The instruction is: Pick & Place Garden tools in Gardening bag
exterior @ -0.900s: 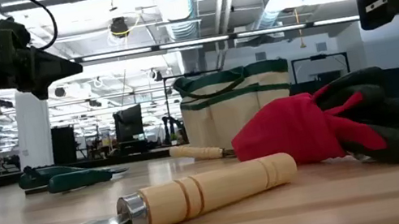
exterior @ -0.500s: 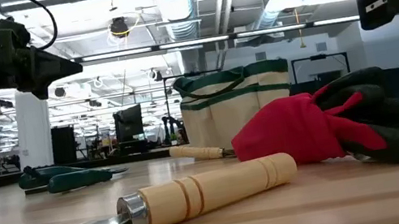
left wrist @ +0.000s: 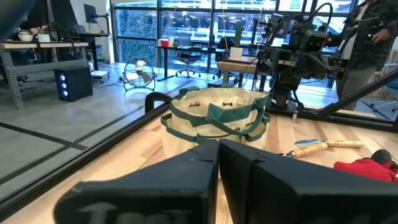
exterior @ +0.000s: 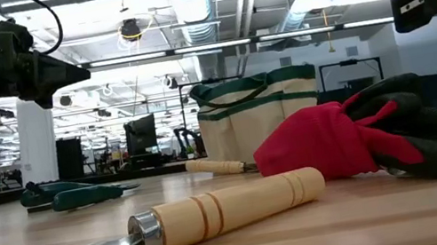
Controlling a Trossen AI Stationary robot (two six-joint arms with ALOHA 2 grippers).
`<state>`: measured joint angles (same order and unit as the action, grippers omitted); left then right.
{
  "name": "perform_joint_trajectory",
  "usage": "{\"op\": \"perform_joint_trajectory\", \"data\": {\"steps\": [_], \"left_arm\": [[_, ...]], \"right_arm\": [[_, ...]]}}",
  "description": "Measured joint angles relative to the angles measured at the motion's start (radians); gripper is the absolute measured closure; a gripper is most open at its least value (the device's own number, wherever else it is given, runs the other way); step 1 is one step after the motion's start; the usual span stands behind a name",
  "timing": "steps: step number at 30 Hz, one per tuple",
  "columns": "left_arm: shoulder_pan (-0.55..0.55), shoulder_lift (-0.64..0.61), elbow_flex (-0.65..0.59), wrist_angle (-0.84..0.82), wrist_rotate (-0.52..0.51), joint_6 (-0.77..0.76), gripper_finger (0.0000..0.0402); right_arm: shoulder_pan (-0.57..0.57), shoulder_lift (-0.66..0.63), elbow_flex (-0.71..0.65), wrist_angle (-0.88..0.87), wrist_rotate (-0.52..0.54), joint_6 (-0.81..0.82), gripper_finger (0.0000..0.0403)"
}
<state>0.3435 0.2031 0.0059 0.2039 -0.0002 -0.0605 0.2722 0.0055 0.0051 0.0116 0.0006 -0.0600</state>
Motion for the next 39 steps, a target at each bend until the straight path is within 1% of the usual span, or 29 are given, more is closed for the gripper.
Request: {"op": "perform_joint_trajectory", "data": {"steps": [8,11,13,25,27,31,39], "left_arm": [[0.000,0.000,0.000,0.000,0.000,0.000,0.0400],[0.000,0.000,0.000,0.000,0.000,0.000,0.0400],[0.000,0.000,0.000,0.000,0.000,0.000,0.0400],[0.000,0.000,0.000,0.029,0.000,0.000,0.0400],[0.000,0.000,0.000,0.031,0.000,0.000,0.0400],[0.000,0.000,0.000,0.033,0.000,0.000,0.0400],[0.000,0.000,0.000,0.047,0.000,0.000,0.0400]], "right_arm": [[0.000,0.000,0.000,0.000,0.000,-0.008,0.0403],[0.000,0.000,0.000,0.000,0.000,-0.092,0.0403],[0.000,0.000,0.000,0.000,0.000,-0.112,0.0403],[0.000,0.000,0.000,0.002,0.000,-0.115,0.0403],[0.000,0.000,0.000,0.013,0.000,-0.097,0.0403],[0.000,0.000,0.000,0.030,0.000,0.022,0.0403],[0.000,0.000,0.000,0.031,0.000,0.035,0.0403]]}}
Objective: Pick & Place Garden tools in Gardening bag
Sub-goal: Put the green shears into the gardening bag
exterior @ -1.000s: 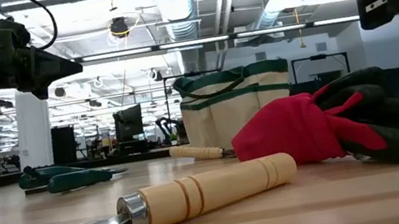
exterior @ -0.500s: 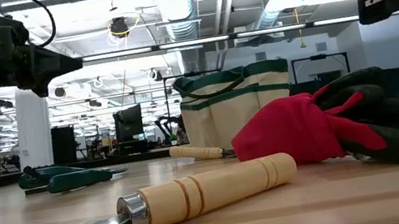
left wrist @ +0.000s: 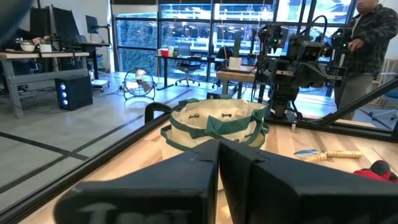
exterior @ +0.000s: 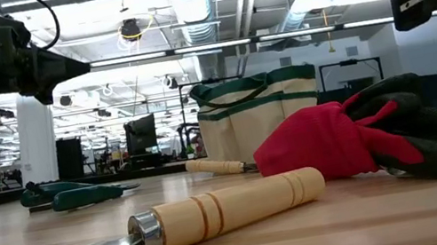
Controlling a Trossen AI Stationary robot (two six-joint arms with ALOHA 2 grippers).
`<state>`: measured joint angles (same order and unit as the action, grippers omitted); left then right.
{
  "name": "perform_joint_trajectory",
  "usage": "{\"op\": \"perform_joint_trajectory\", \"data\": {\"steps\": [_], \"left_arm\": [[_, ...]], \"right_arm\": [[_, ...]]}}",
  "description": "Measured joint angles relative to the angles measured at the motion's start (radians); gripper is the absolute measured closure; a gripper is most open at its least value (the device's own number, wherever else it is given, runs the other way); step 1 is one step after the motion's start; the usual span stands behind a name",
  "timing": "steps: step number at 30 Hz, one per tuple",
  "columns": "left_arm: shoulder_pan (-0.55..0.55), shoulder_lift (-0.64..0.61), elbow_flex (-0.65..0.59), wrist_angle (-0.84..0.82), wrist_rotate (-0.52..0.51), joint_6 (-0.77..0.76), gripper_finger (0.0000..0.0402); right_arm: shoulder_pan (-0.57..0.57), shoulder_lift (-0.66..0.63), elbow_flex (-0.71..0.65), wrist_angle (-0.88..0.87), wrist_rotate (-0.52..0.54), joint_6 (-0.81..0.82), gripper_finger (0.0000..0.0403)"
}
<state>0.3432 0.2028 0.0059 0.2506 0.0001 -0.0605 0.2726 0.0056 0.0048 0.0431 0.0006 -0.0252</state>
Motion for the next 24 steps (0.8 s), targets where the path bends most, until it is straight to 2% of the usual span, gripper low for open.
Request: {"op": "perform_joint_trajectory", "data": {"steps": [11,16,24], "left_arm": [[0.000,0.000,0.000,0.009,0.000,-0.006,0.0400],[0.000,0.000,0.000,0.023,0.000,-0.125,0.0400],[0.000,0.000,0.000,0.070,0.004,-0.139,0.0400]], "right_arm": [[0.000,0.000,0.000,0.001,0.000,0.000,0.0403],[0.000,0.000,0.000,-0.005,0.000,0.000,0.0403],[0.000,0.000,0.000,-0.005,0.000,0.000,0.0403]]}}
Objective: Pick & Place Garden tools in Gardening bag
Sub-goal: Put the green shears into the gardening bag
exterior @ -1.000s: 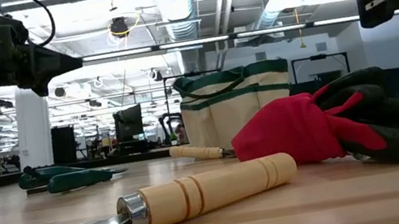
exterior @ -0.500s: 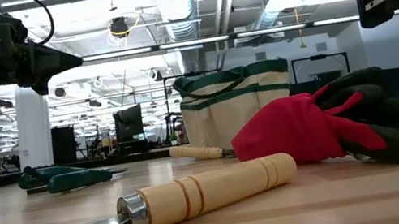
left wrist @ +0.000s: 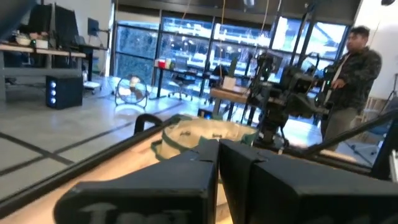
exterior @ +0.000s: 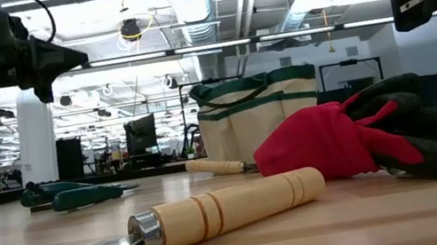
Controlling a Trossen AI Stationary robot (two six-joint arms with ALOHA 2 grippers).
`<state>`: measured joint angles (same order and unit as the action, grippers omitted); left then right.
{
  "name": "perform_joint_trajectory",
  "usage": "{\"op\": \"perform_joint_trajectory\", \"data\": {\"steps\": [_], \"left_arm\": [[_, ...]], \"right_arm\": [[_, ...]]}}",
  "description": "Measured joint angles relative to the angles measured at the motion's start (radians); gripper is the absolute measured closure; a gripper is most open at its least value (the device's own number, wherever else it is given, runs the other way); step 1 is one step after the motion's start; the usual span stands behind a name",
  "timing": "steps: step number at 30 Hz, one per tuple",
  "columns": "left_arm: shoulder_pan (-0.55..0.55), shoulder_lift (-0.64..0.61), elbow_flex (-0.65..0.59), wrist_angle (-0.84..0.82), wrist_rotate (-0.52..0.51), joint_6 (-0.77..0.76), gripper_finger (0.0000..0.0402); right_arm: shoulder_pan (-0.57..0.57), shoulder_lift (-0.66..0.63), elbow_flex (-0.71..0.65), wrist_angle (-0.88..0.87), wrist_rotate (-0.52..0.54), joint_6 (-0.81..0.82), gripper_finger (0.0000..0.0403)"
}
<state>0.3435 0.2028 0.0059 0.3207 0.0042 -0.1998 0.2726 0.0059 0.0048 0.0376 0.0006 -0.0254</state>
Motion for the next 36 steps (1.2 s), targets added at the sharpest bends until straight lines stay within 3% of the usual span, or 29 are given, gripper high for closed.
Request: {"op": "perform_joint_trajectory", "data": {"steps": [15,18,21,24,28,32,36], "left_arm": [[0.000,0.000,0.001,0.048,-0.038,-0.082,0.0400],[-0.023,0.021,0.036,0.042,0.020,-0.101,0.0400],[-0.075,0.093,0.102,0.019,-0.019,-0.098,0.0400],[-0.137,0.218,0.217,-0.118,-0.118,-0.096,0.0400],[-0.211,0.438,0.418,-0.456,-0.237,-0.121,0.0400],[-0.244,0.631,0.612,-0.784,-0.181,-0.196,0.0400],[-0.266,0.759,0.722,-0.952,-0.096,-0.331,0.0400]], "right_arm": [[0.000,0.000,0.000,0.000,0.000,0.000,0.0403],[0.000,0.000,0.000,0.000,0.000,0.000,0.0403],[0.000,0.000,0.000,0.000,0.000,0.000,0.0403],[0.000,0.000,0.000,0.000,0.013,0.002,0.0403],[0.000,0.000,0.000,-0.002,0.111,0.067,0.0403],[-0.001,0.000,0.000,0.001,0.153,0.087,0.0403],[-0.001,0.000,0.000,0.002,0.158,0.087,0.0403]]}}
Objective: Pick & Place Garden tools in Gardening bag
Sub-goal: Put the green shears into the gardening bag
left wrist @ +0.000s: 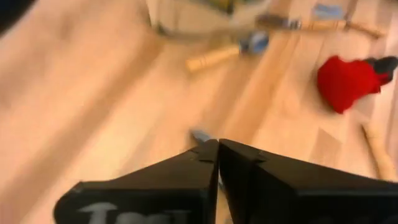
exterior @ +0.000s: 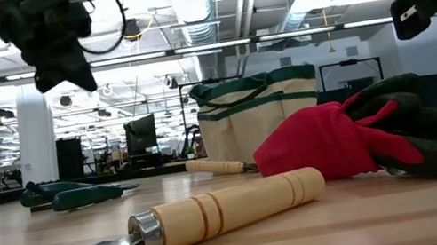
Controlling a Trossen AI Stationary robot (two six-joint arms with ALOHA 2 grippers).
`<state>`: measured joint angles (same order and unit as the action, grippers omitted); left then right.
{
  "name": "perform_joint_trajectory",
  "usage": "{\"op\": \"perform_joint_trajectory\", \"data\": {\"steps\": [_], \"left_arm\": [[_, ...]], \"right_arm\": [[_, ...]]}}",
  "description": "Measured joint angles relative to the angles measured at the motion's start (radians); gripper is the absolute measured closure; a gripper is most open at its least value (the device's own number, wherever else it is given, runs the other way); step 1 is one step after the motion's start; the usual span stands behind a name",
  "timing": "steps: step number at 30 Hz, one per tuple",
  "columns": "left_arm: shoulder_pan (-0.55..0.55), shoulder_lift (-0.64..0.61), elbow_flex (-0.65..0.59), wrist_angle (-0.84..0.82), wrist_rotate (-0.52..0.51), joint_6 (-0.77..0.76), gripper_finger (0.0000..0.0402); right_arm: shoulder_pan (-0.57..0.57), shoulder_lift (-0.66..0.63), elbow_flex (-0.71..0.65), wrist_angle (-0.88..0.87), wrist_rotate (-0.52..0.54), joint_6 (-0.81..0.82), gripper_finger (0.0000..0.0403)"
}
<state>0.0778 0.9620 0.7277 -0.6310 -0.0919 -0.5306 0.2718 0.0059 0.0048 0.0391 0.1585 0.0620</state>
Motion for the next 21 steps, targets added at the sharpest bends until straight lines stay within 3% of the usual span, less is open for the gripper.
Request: {"op": "perform_joint_trajectory", "data": {"steps": [10,16,21], "left_arm": [[-0.088,0.137,0.030,-0.089,0.174,-0.265,0.0400],[-0.166,0.217,0.030,-0.076,0.191,-0.382,0.0401],[-0.192,0.296,0.030,-0.046,0.194,-0.394,0.0397]], "right_arm": [[0.000,0.000,0.000,0.000,0.000,0.000,0.0403],[0.001,0.000,0.000,0.000,0.000,-0.005,0.0403],[0.001,0.000,0.000,0.000,0.000,-0.016,0.0403]]}}
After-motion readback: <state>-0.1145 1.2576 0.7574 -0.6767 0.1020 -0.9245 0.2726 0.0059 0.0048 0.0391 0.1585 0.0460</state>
